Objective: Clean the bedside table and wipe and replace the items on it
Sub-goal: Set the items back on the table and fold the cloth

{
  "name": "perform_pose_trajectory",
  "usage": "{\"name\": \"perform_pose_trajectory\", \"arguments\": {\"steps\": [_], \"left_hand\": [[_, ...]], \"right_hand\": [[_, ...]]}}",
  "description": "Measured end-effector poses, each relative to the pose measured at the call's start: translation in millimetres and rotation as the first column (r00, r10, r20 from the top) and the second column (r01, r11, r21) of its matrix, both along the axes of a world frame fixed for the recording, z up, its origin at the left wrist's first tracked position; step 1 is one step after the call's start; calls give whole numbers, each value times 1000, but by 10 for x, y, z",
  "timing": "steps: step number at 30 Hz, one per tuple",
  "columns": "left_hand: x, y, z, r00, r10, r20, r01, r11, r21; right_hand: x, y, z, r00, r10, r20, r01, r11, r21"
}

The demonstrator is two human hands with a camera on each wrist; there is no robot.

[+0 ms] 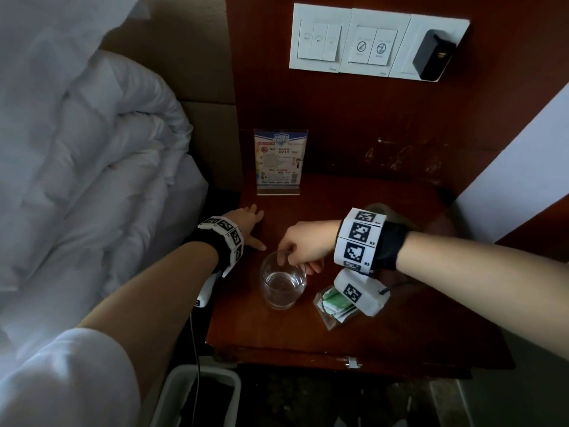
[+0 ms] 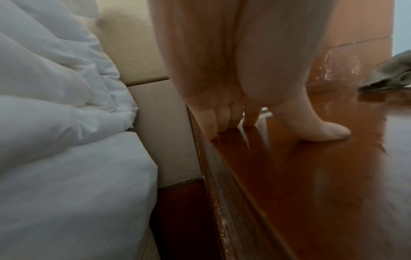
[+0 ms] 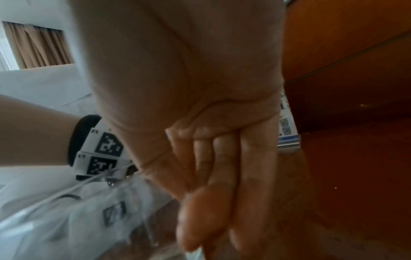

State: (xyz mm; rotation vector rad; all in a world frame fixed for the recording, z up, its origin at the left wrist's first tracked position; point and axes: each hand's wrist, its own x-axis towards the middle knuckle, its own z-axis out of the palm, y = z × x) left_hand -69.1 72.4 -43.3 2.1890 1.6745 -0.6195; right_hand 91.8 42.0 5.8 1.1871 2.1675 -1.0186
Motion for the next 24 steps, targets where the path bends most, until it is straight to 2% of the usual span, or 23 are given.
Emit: {"name": "perform_pose_trajectory", "arguments": {"steps": [3, 7, 9, 12, 14, 17, 20, 24], "left_hand": [[-1, 20, -10, 1000, -4, -17, 4, 1000, 3], [-1, 27, -23, 999, -10, -30, 10, 1000, -4], [8, 32, -20, 999, -16, -41, 16, 1000, -7], [27, 53, -3, 998, -28, -57, 27, 1000, -11], [33, 64, 3, 997, -30, -66, 29, 999, -13], [26, 78, -13, 997, -30, -78, 29, 999, -23], [41, 111, -22, 994, -34, -106, 30, 999, -39], [92, 177, -13, 989, -25, -148, 15, 998, -65]], "right_hand": [[108, 94, 77, 997, -73, -15, 74, 997, 21], [396, 396, 175, 940, -336, -64, 338, 941, 27], [546, 573, 177, 859, -501, -101, 506, 862, 29], [699, 778, 155, 666, -726, -172, 739, 673, 21], [736, 869, 142, 532, -811, -244, 838, 545, 21], [738, 970, 112, 366, -869, -333, 917, 397, -28], [722, 1066, 38, 285, -885, -369, 942, 331, -65], [737, 1100, -18, 225, -889, -398, 940, 305, -151]]}}
